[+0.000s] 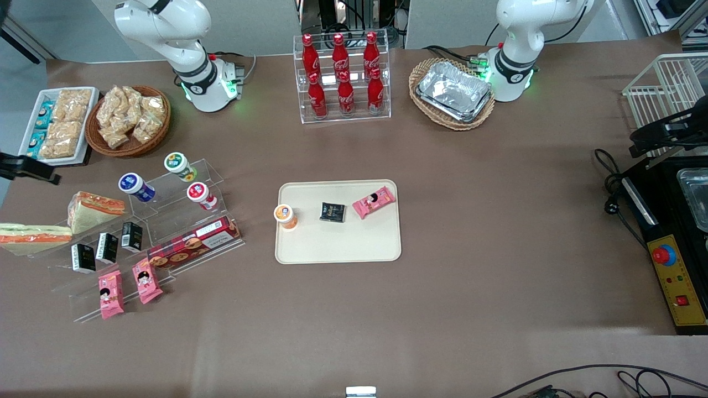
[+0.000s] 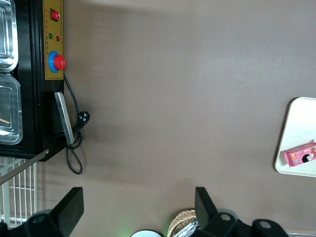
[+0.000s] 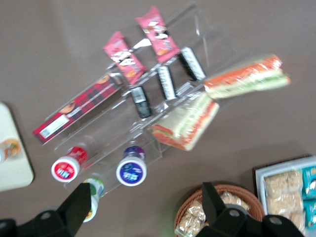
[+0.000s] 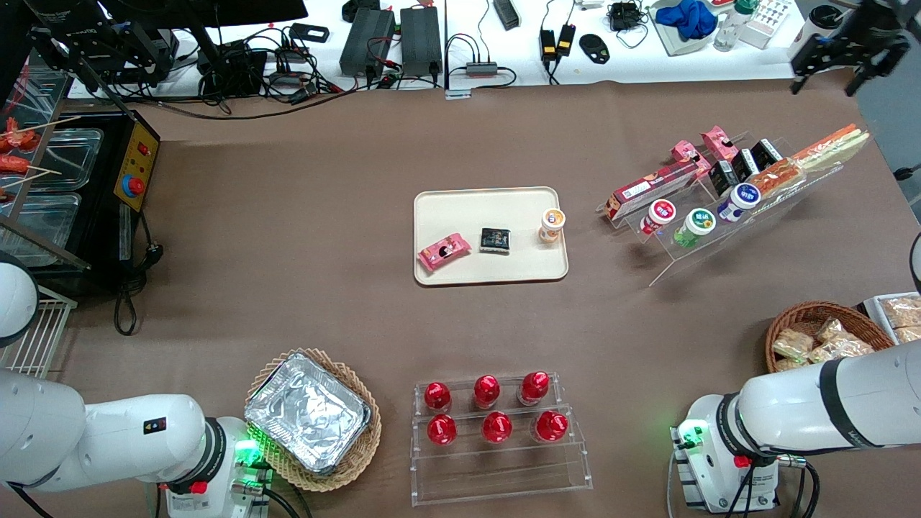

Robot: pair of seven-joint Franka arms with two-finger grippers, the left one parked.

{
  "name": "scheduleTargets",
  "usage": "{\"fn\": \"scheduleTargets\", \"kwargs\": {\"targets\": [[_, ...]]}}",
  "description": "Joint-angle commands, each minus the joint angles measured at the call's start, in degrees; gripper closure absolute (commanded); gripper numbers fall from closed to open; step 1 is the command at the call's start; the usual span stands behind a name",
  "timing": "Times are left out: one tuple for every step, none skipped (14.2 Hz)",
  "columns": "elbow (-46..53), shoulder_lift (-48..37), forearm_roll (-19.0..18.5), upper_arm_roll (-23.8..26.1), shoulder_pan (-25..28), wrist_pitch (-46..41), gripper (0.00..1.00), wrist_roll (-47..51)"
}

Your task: Place sandwich on tray

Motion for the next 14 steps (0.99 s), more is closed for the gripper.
{"fn": "scheduleTargets", "kwargs": {"targets": [[0.9, 0.9, -0.6, 0.1, -4.6, 0.0, 0.00, 9.3], [1.2, 2.2, -0.7, 0.0, -6.3, -0.2, 0.00, 10.3], [1.8, 3.0, -1.2, 0.0, -8.2, -0.2, 0.00, 11.5], [1.9, 3.2, -2.6, 0.1, -9.6, 0.2, 0.00, 13.1], [1.9, 3.6, -2.9, 0.1, -11.0, 0.5, 0.00, 14.4], [1.9, 4.1, -3.0, 0.1, -13.0, 0.8, 0.00, 15.5], [1.9, 4.6, -2.7, 0.1, -14.4, 1.6, 0.00, 16.5], [1.5, 4.7, -2.3, 0.1, -16.1, 3.1, 0.00, 19.1], [1.2, 5.4, -2.2, 0.2, -17.5, 4.5, 0.00, 23.7], [1.2, 6.4, -2.2, 0.2, -17.6, 5.0, 0.00, 28.4], [1.2, 7.4, -2.2, 0.2, -17.7, 5.6, 0.00, 31.0], [1.2, 8.4, -2.1, 0.2, -18.1, 6.7, 0.00, 32.8], [1.2, 9.4, -1.2, 0.2, -19.4, 8.1, 0.00, 35.2], [1.1, 10.4, 1.3, 0.2, -20.6, 9.9, 0.00, 39.1]]}}
